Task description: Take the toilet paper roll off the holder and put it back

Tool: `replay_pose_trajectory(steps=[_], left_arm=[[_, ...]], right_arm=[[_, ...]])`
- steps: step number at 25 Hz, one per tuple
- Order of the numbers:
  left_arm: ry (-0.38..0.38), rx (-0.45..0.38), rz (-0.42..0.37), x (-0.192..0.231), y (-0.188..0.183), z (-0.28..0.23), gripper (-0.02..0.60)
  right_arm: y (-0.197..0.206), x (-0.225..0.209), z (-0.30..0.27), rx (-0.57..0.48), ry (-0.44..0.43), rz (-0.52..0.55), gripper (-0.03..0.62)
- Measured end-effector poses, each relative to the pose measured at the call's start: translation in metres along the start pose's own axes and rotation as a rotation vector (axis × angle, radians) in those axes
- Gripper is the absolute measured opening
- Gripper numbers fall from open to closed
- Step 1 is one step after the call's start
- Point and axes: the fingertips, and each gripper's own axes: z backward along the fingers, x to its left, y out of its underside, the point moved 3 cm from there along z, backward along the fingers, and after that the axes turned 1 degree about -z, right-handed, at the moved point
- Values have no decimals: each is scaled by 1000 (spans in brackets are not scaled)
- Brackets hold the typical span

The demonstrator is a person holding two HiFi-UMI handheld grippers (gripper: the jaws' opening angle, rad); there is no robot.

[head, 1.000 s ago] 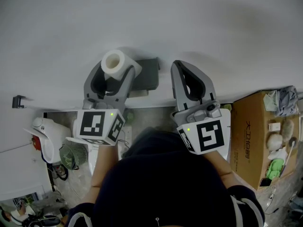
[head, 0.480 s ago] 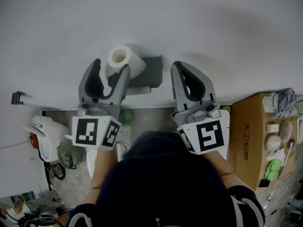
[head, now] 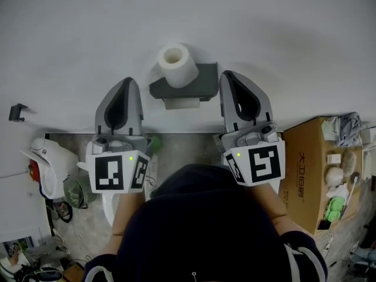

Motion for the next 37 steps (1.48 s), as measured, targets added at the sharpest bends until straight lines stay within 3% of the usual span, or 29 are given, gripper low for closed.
replay_pose_trajectory(steps=[13,27,37], left_arm=[[78,-27,21,19,-1,29,2],[200,-36,61,10,-4,47,2],[204,-53,50,13,-8,43,2]], right_arm=[[-26,45,13,51,71,125,15],[-31,62,37,114,169,110,15],[-38,67,36,96,168,138,15]])
